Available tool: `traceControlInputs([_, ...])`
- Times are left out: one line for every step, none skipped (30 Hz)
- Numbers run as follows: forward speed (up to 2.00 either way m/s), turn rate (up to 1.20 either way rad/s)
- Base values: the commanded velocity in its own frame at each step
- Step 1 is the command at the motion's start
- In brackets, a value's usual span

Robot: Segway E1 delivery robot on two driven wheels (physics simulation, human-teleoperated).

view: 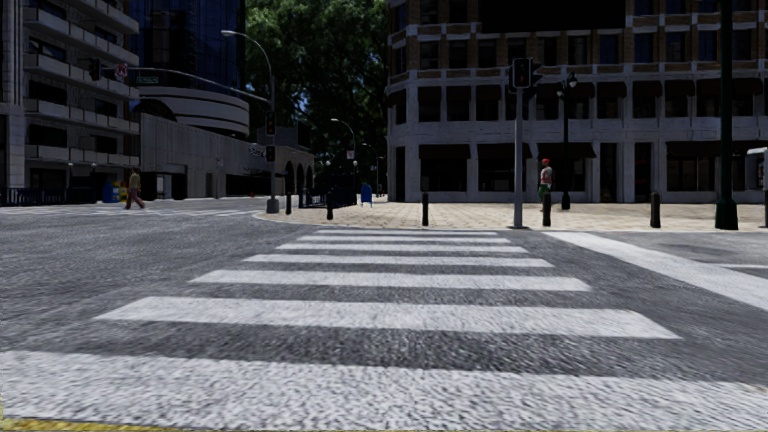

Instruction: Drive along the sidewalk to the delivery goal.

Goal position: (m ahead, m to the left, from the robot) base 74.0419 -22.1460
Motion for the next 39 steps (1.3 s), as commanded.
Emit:
traceControlInputs([2.00,0.00])
traceControlInputs([2.00,0.00])
traceControlInputs([2.00,0.00])
traceControlInputs([2.00,0.00])
traceControlInputs([2.00,0.00])
traceControlInputs([2.00,0.00])
traceControlInputs([2.00,0.00])
traceControlInputs([2.00,0.00])
traceControlInputs([2.00,0.00])
traceControlInputs([2.00,0.00])
traceControlInputs([2.00,0.00])
traceControlInputs([2.00,0.00])
traceControlInputs([2.00,0.00])
traceControlInputs([2.00,0.00])
traceControlInputs([2.00,0.00])
traceControlInputs([2.00,0.00])
traceControlInputs([2.00,0.00])
traceControlInputs([2.00,0.00])
traceControlInputs([2.00,0.00])
traceControlInputs([2.00,0.00])
traceControlInputs([2.00,0.00])
traceControlInputs([2.00,0.00])
traceControlInputs([2.00,0.00])
traceControlInputs([2.00,0.00])
traceControlInputs([2.00,0.00])
traceControlInputs([2.00,0.00])
traceControlInputs([2.00,0.00])
traceControlInputs([2.00,0.00])
traceControlInputs([2.00,0.00])
traceControlInputs([2.00,0.00])
traceControlInputs([2.00,0.00])
traceControlInputs([2.00,0.00])
traceControlInputs([2.00,0.00])
traceControlInputs([2.00,0.00])
traceControlInputs([2.00,0.00])
traceControlInputs([2.00,0.00])
traceControlInputs([2.00,0.00])
traceControlInputs([2.00,0.00])
traceControlInputs([2.00,0.00])
